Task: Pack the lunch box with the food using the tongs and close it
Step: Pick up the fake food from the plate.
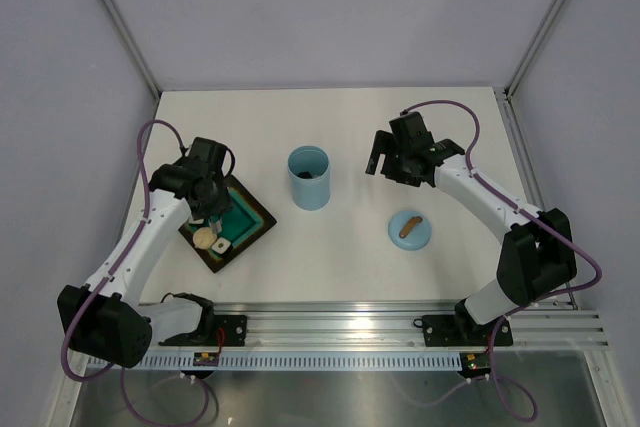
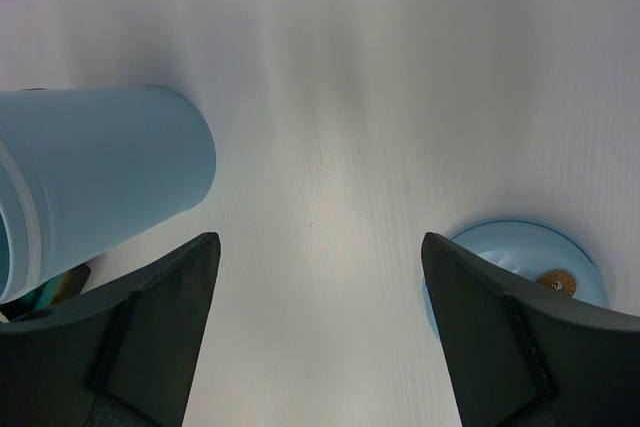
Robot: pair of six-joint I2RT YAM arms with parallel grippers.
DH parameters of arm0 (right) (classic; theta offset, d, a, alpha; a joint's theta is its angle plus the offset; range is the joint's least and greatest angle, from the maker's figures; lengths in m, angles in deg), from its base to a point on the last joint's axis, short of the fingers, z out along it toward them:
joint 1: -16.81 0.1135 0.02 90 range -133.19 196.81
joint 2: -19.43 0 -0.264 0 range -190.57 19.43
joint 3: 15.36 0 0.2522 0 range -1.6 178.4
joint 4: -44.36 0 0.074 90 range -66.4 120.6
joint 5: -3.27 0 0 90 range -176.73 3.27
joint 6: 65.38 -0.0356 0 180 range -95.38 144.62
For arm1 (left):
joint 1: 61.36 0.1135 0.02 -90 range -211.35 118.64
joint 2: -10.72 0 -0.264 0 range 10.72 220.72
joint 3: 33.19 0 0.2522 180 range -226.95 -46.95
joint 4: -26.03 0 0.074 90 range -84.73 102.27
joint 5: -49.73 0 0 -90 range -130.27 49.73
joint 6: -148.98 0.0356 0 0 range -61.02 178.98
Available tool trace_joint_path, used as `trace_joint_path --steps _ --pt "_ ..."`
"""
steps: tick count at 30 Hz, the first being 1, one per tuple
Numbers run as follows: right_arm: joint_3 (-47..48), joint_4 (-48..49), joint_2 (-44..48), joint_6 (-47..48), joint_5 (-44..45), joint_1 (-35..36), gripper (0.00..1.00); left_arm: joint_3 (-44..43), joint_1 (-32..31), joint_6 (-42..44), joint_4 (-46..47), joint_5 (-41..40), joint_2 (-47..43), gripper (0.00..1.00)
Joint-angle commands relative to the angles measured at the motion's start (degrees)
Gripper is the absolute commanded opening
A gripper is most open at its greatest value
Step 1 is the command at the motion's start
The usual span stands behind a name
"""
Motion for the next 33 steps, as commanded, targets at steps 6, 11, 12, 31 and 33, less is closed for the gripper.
trace_joint_path --steps 6,11,12,31,33 --pt "0.69 1.55 1.50 0.27 -0.21 0.37 0.90 0.61 0.39 0.04 2.00 0.65 -0.90 0.18" --pt "0.51 1.64 1.59 0.10 -0.29 0.46 0.90 -0.71 0.30 -0.05 0.86 0.65 -1.61 0.00" --pt "0.51 1.73 1.59 0.10 -0.21 0.46 0.90 -1.50 0.39 -0.13 0.60 0.65 -2.22 0.00" --pt "1.83 0.76 1.67 0.36 1.46 0.37 0.90 -21.89 -9.27 4.88 4.36 16.55 -6.27 0.00" --pt "1.48 0.94 1.67 0.19 1.38 0.46 0.90 -21.90 -10.76 4.79 6.90 18.83 -5.66 0.00"
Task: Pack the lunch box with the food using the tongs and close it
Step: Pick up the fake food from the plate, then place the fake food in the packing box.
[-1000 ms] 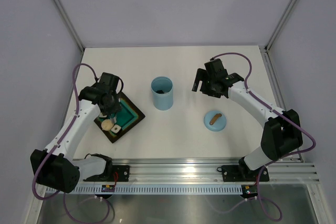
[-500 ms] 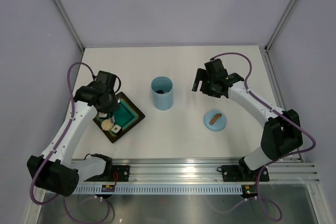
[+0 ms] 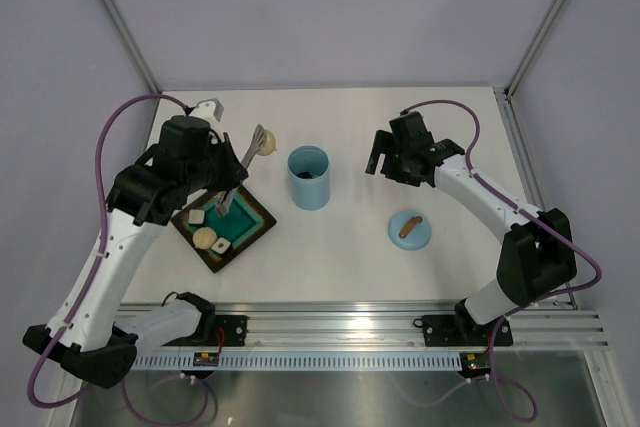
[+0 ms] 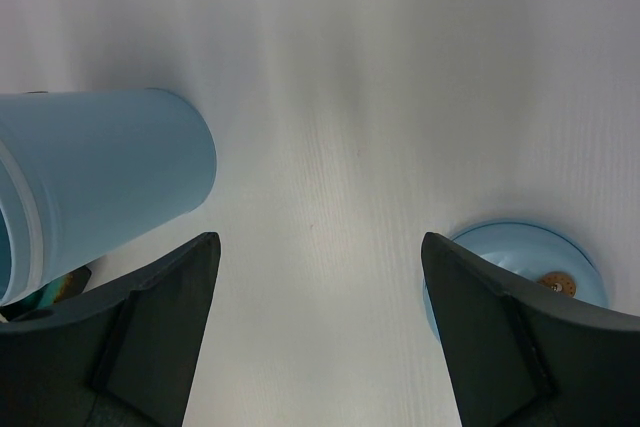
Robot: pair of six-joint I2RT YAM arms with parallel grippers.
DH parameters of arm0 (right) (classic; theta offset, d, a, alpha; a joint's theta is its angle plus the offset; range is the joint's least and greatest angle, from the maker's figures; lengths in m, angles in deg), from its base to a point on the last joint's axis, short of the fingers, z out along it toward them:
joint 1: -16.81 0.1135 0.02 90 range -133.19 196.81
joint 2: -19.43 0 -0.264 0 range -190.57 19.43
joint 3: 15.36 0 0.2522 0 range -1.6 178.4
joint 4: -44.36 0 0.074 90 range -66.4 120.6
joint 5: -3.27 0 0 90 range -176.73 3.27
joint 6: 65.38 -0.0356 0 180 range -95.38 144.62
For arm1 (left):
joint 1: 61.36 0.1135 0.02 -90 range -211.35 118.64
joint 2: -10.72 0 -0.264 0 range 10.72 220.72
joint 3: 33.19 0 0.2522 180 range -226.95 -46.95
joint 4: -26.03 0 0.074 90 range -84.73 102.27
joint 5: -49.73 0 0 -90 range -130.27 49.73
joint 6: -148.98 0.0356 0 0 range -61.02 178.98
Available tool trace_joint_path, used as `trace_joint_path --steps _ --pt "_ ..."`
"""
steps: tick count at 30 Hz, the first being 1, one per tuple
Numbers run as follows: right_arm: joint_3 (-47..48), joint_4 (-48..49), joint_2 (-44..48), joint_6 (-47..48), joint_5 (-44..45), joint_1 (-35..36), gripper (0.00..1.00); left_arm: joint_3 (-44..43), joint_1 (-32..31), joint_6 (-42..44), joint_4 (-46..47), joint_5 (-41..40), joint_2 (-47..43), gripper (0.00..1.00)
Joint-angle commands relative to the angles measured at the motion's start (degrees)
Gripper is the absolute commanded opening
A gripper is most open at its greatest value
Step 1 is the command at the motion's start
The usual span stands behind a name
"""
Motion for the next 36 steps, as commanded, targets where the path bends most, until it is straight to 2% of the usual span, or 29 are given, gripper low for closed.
trace_joint_path --steps 1,9,15,19,27,30,36 --pt "1.39 0.89 1.67 0.19 1.05 0.37 0.90 -2.11 -2.31 0.90 7.42 7.62 1.01 0.00" --pt "1.30 1.07 1.15 0.27 1.22 0.37 0.90 -1.85 -7.67 -0.16 9.54 9.75 5.14 0.00" --pt "1.22 1.68 0.18 0.45 0.43 0.37 0.90 -0.01 -8.38 -0.77 9.36 8.61 5.76 0.00" --pt "0.78 1.86 0.18 0.80 0.70 0.37 0.90 0.26 -8.38 -0.25 8.05 6.32 6.55 0.07" --pt "0.60 1.77 0.27 0.72 0.79 0.37 0.90 1.40 -8.38 -0.68 6.38 5.71 8.14 0.35" --pt "0.69 1.77 0.18 0.71 0.70 0.37 0.90 1.14 -8.38 -0.51 5.85 5.27 7.96 0.42" --pt "1.04 1.68 0.44 0.71 0.61 0.46 0.90 0.18 -8.47 -0.42 5.76 5.01 7.08 0.40"
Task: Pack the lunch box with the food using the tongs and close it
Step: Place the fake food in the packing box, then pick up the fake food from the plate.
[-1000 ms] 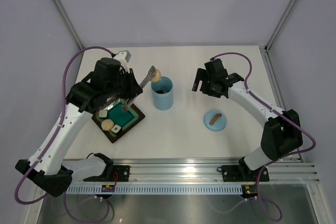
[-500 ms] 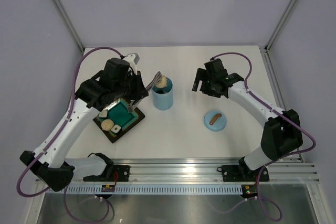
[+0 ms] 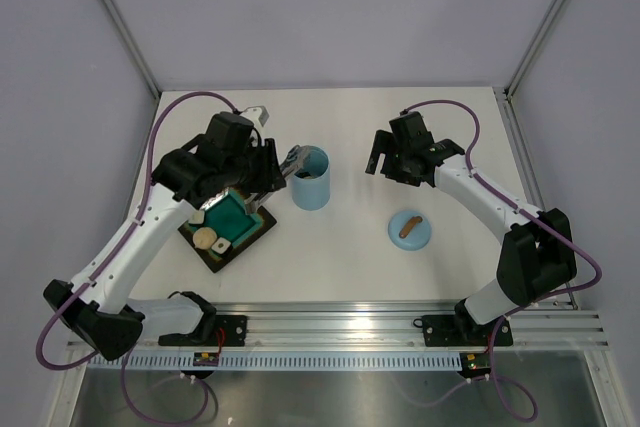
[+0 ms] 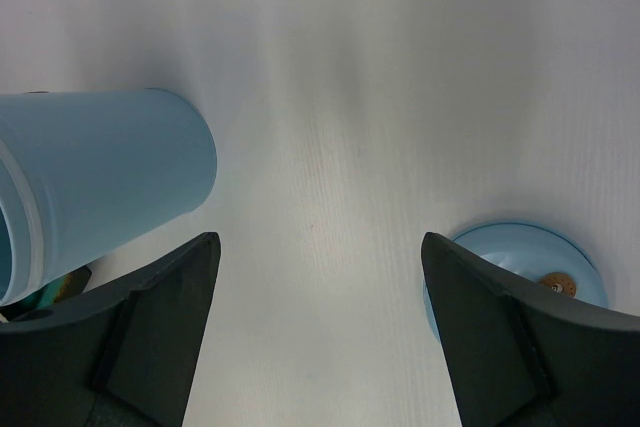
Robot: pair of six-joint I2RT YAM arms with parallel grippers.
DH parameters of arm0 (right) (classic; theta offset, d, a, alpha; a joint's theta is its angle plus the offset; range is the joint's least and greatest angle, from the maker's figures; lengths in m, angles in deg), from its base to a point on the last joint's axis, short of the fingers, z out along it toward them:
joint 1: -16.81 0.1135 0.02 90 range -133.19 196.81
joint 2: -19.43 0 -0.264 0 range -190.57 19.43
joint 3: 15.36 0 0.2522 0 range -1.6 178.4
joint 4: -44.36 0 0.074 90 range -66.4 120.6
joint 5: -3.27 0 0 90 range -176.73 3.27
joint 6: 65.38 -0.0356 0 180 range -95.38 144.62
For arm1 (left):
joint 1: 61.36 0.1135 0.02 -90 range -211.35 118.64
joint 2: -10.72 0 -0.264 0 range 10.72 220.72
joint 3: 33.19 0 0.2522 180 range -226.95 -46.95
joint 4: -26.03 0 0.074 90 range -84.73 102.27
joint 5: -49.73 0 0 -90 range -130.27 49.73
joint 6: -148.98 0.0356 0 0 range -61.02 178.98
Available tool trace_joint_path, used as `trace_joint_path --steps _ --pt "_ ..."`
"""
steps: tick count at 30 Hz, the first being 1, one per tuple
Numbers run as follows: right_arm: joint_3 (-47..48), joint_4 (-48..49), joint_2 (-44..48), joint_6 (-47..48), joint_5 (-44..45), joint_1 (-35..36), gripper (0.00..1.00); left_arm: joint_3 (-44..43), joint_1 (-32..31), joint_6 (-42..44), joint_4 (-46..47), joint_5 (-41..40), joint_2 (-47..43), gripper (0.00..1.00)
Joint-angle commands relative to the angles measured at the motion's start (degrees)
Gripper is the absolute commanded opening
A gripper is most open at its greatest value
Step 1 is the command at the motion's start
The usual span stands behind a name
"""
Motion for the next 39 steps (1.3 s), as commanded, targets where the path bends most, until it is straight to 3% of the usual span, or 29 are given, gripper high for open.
trace_joint_path --steps 1,3,5,8,13,20,24,29,39 --pt "1.13 1.51 0.44 0.58 0.65 0.37 0.90 -1.66 -0.29 0.45 1.23 -1.46 -1.66 0.39" --pt "1.13 1.42 0.62 0.67 0.65 0.37 0.90 -2.36 -0.29 0.45 0.97 -2.43 -2.80 0.35" --pt "1.04 1.42 0.71 0.76 0.65 0.37 0.90 -2.72 -0.29 0.37 0.53 -6.20 -3.94 0.19" --pt "1.13 1.51 0.71 0.67 0.39 0.46 0.90 -2.19 0.14 -0.42 -1.92 -13.76 -6.05 0.06" --pt "1.30 1.60 0.71 0.76 0.13 0.37 0.90 2.53 7.95 -2.18 -6.76 -17.36 -9.82 0.05" --pt "1.39 2.12 0.62 0.85 -0.93 0.37 0.90 11.16 17.36 -3.24 -13.87 -22.47 -13.18 0.09" --pt "0.52 2.39 1.32 0.76 -0.93 0.37 0.90 13.71 19.47 -3.59 -15.29 -25.02 -13.35 0.20" --pt "-0.63 2.83 2.29 0.41 -0.93 0.37 0.90 16.00 20.19 -3.24 -13.45 -24.67 -12.56 0.37" --pt "-1.86 3.09 2.82 0.41 -0.58 0.37 0.90 18.38 20.27 -0.34 -11.25 -24.23 -9.14 0.47"
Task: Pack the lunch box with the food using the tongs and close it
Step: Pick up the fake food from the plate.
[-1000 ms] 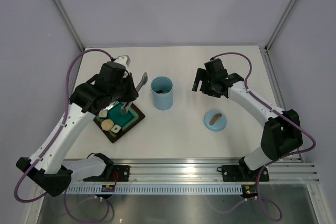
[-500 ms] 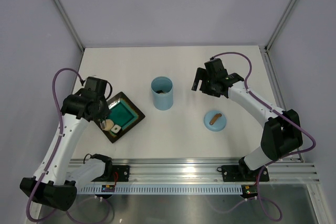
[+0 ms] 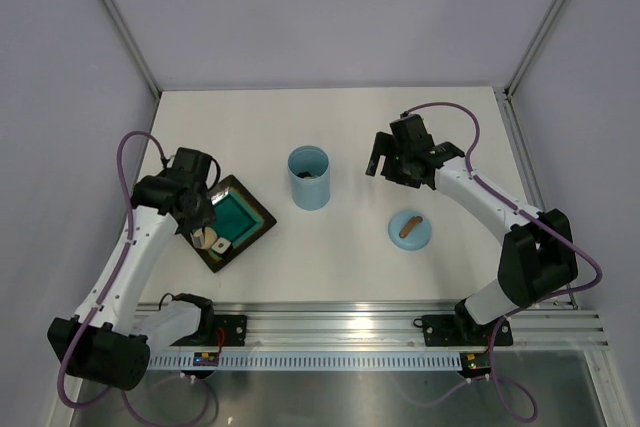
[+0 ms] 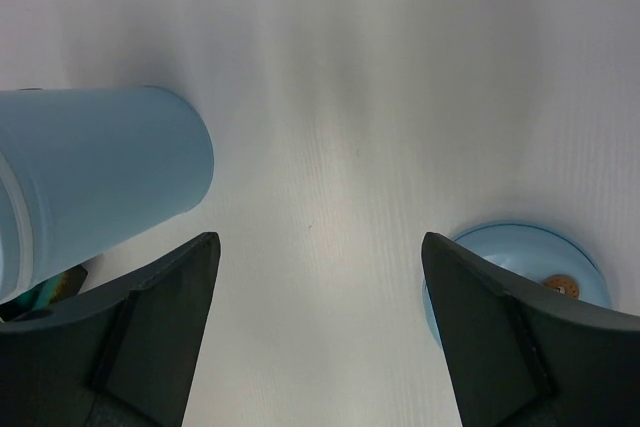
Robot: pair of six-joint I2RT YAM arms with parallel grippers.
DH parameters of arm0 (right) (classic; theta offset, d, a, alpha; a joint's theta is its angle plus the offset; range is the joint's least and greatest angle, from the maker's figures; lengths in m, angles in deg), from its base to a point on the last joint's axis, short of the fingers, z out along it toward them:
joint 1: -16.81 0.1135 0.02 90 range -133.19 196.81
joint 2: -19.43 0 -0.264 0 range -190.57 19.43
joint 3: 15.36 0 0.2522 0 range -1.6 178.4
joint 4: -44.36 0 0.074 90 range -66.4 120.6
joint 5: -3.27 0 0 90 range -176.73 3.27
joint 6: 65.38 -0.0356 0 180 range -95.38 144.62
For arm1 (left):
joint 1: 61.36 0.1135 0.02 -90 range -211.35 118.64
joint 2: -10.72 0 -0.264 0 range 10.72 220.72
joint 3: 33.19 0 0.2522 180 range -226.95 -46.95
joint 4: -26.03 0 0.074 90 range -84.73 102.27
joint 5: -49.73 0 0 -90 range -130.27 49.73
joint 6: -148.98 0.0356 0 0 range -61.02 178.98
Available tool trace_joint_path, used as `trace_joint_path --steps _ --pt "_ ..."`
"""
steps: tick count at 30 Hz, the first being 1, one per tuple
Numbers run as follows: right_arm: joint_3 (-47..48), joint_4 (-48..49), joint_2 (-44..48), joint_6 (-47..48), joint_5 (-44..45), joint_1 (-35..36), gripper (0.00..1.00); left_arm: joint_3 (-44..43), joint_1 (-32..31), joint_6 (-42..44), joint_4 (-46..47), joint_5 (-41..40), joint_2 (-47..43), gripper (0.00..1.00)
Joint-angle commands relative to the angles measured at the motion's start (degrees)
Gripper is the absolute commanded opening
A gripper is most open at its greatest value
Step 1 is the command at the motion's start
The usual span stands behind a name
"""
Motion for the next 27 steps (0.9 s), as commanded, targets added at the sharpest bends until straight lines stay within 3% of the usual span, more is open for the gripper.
trace_joint_path --steps 1,10,27 --pt "-0.22 1.67 2.27 0.32 -0.38 0.46 0.90 -0.03 0.32 1.87 2.44 -1.70 0.57 0.47" --pt "0.22 1.67 1.57 0.41 -0.73 0.37 0.90 1.38 0.32 3.19 3.14 -0.99 1.80 0.54" --pt "-0.48 1.85 2.09 0.23 -0.47 0.46 0.90 1.55 3.66 5.03 4.72 0.58 4.79 0.55"
